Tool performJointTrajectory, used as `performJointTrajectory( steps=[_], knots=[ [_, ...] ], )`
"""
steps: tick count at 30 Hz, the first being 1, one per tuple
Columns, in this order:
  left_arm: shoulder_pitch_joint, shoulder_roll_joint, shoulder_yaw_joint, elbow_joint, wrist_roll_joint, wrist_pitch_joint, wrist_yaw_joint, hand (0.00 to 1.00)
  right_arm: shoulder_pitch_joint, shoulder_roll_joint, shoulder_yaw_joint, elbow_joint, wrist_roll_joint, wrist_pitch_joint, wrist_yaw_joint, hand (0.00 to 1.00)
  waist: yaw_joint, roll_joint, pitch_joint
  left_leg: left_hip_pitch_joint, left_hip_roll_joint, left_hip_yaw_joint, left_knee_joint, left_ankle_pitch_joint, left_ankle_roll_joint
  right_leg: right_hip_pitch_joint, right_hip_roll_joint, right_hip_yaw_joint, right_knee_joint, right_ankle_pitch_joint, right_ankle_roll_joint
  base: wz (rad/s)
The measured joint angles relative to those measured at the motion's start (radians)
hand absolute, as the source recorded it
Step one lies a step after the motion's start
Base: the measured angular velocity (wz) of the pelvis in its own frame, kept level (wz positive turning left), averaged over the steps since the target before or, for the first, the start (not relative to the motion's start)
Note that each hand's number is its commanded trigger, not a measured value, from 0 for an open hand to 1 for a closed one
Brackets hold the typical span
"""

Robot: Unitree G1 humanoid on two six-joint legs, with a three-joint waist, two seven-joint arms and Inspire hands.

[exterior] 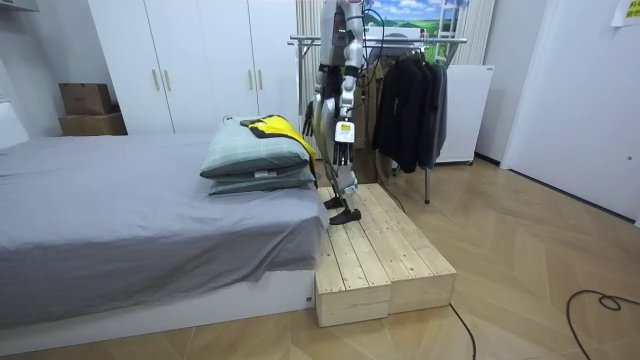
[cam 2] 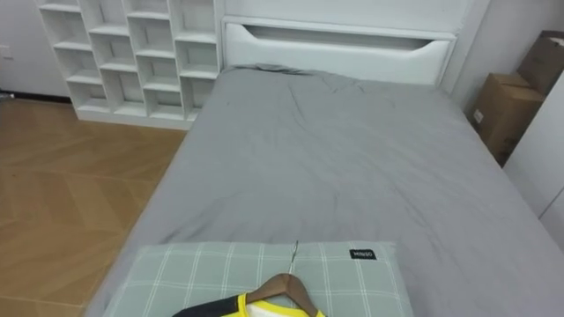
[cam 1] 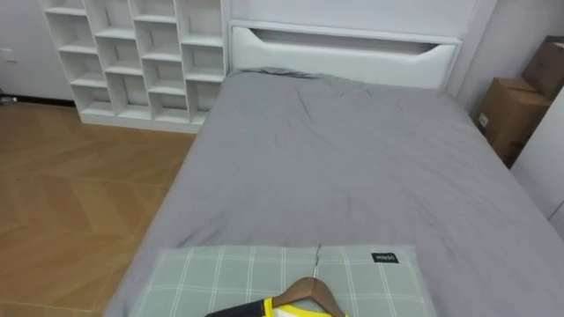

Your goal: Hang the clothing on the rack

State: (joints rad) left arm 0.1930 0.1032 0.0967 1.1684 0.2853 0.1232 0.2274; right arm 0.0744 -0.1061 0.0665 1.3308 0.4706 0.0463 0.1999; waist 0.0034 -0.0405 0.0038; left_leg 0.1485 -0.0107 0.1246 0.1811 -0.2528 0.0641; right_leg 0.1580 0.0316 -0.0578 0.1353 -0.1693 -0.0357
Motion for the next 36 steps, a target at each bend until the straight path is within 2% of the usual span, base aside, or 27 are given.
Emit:
performJointTrajectory(
  steps=[12,18,23,30,32,36],
  knots=[
    [-0.001,0.0,0.003,0.008,-0.02,0.001,0.005,0.0,-0.005,-0.001,-0.003,0.021,-0.005,-0.002,0.002,0.0,0.0,0.012,-0.0017,0.001,0.001,0.003,0.0,0.0,0.0,0.001,0.0,0.002,0.002,0.001,0.001,0.0],
    [0.001,-0.001,0.065,-0.02,-0.023,-0.001,0.048,0.0,-0.009,-0.004,-0.003,0.021,-0.007,-0.002,-0.016,0.0,0.0,0.022,-0.0013,0.014,0.001,0.003,-0.001,0.0,0.0,0.018,0.001,0.003,0.0,0.001,0.001,0.0],
    [-0.002,0.0,0.098,-0.055,-0.059,-0.043,0.154,0.0,-0.009,-0.005,-0.011,0.029,-0.01,-0.003,-0.024,0.0,-0.003,0.022,-0.0002,0.017,0.001,0.003,-0.007,0.0,0.0,0.015,0.002,0.002,0.0,0.001,0.001,0.0],
    [-0.005,0.002,0.117,-0.125,-0.058,-0.074,0.25,0.0,-0.012,-0.006,-0.012,0.024,-0.009,-0.006,-0.026,0.0,-0.002,0.025,-0.0024,0.014,0.0,0.001,-0.01,0.001,-0.001,0.017,0.002,-0.002,-0.001,0.001,0.001,0.0],
    [-0.01,0.011,0.118,-0.128,-0.058,-0.096,0.285,0.0,-0.011,-0.012,-0.012,0.024,-0.01,-0.008,-0.027,0.0,-0.003,0.031,-0.0034,0.015,0.0,0.001,-0.011,0.001,-0.001,0.018,0.002,-0.003,-0.001,0.001,0.001,0.0],
    [-0.013,0.018,0.117,-0.142,-0.058,-0.109,0.335,0.0,-0.006,-0.019,-0.013,0.023,-0.009,-0.023,-0.03,0.0,-0.004,0.038,-0.0029,0.02,-0.001,0.001,-0.012,0.001,0.0,0.015,0.001,-0.003,-0.003,0.001,0.001,0.0]
  ],
)
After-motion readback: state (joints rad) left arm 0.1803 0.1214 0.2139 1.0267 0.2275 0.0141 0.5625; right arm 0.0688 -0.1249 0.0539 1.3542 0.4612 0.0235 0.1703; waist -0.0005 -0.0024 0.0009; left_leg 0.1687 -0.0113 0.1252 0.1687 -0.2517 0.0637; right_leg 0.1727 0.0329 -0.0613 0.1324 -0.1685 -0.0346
